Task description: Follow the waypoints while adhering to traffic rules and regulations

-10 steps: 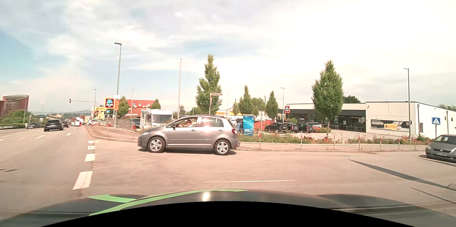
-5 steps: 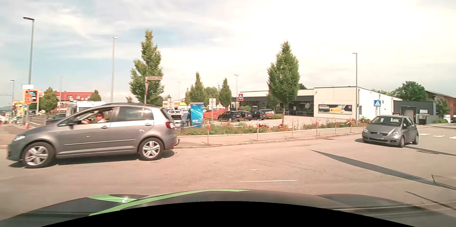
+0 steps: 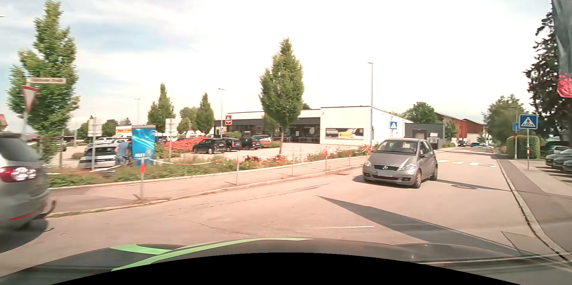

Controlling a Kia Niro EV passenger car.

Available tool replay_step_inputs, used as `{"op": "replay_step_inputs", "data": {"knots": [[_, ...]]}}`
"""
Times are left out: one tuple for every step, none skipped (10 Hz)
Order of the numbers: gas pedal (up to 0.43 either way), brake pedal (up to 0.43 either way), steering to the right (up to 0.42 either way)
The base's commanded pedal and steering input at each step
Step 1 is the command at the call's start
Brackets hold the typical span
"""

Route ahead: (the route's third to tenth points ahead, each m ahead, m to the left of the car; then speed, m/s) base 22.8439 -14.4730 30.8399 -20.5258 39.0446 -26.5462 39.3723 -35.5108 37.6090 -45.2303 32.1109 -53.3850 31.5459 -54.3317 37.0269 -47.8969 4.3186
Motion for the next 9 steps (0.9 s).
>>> {"op": "replay_step_inputs", "data": {"knots": [[0.000, 0.311, 0.583], [0.000, 0.354, 0.603], [0.000, 0.366, 0.606], [0.000, 0.366, 0.597], [0.000, 0.354, 0.584], [0.000, 0.317, 0.555], [0.000, 0.299, 0.518], [0.000, 0.293, 0.496], [0.000, 0.207, 0.471]]}}
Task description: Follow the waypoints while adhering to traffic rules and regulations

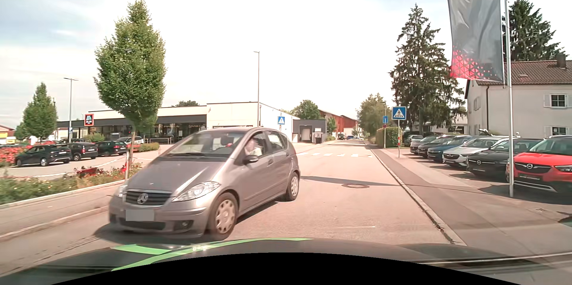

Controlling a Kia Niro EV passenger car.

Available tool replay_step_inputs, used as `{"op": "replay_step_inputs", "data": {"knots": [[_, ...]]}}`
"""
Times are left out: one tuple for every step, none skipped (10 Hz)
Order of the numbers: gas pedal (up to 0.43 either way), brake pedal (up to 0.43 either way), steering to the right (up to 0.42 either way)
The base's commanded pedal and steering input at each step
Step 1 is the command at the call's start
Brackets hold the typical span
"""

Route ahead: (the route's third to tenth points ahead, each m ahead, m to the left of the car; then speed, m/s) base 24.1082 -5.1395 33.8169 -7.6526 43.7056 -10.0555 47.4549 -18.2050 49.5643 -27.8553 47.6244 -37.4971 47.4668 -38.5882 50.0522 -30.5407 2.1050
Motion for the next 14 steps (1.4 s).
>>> {"op": "replay_step_inputs", "data": {"knots": [[0.000, 0.000, 0.441], [0.000, 0.000, 0.410], [0.000, 0.000, 0.371], [0.000, 0.000, 0.325], [0.000, 0.000, 0.289], [0.000, 0.000, 0.243], [0.118, 0.000, 0.209], [0.209, 0.000, 0.188], [0.209, 0.000, 0.173], [0.240, 0.000, 0.151], [0.287, 0.000, 0.131], [0.311, 0.000, 0.108], [0.311, 0.000, 0.084], [0.311, 0.000, 0.062]]}}
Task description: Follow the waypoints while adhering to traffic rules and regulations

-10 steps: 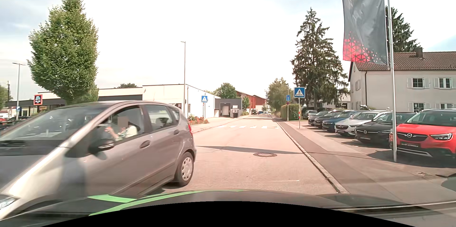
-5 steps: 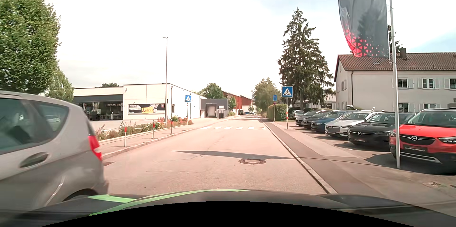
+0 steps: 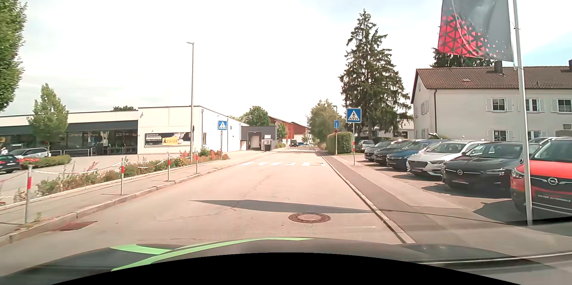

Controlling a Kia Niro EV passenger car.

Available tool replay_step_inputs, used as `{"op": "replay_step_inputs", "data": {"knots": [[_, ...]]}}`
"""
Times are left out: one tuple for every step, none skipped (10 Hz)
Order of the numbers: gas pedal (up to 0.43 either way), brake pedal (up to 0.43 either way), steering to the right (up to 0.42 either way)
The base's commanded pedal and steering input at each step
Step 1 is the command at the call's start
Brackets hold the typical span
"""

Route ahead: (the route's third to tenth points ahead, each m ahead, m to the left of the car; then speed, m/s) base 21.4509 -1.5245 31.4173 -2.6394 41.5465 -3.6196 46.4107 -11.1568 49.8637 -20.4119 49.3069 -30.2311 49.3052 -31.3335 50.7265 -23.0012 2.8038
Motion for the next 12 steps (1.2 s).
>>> {"op": "replay_step_inputs", "data": {"knots": [[0.311, 0.000, 0.043], [0.311, 0.000, 0.026], [0.311, 0.000, 0.023], [0.311, 0.000, 0.023], [0.311, 0.000, 0.023], [0.311, 0.000, 0.023], [0.311, 0.000, 0.024], [0.311, 0.000, 0.027], [0.299, 0.000, 0.030], [0.299, 0.000, 0.034], [0.299, 0.000, 0.035], [0.299, 0.000, 0.034]]}}
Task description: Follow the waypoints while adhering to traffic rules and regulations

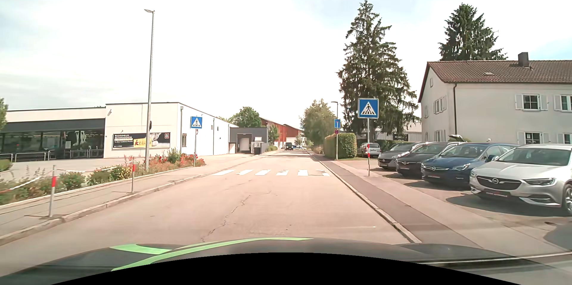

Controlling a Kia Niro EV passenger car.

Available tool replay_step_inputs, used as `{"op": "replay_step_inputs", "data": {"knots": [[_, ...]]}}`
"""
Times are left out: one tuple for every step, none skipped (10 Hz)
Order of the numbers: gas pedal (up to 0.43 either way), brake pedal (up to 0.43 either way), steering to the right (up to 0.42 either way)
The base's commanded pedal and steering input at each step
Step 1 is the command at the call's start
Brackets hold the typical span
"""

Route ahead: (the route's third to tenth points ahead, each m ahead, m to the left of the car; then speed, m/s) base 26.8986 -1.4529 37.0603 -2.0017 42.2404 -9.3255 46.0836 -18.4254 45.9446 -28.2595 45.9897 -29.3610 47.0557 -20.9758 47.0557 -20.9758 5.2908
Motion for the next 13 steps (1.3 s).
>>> {"op": "replay_step_inputs", "data": {"knots": [[0.268, 0.000, 0.032], [0.260, 0.000, 0.029], [0.248, 0.000, 0.026], [0.228, 0.000, 0.024], [0.220, 0.000, 0.022], [0.197, 0.000, 0.021], [0.189, 0.000, 0.019], [0.177, 0.000, 0.018], [0.169, 0.000, 0.018], [0.157, 0.000, 0.018], [0.138, 0.000, 0.018], [0.130, 0.000, 0.018], [0.130, 0.000, 0.018]]}}
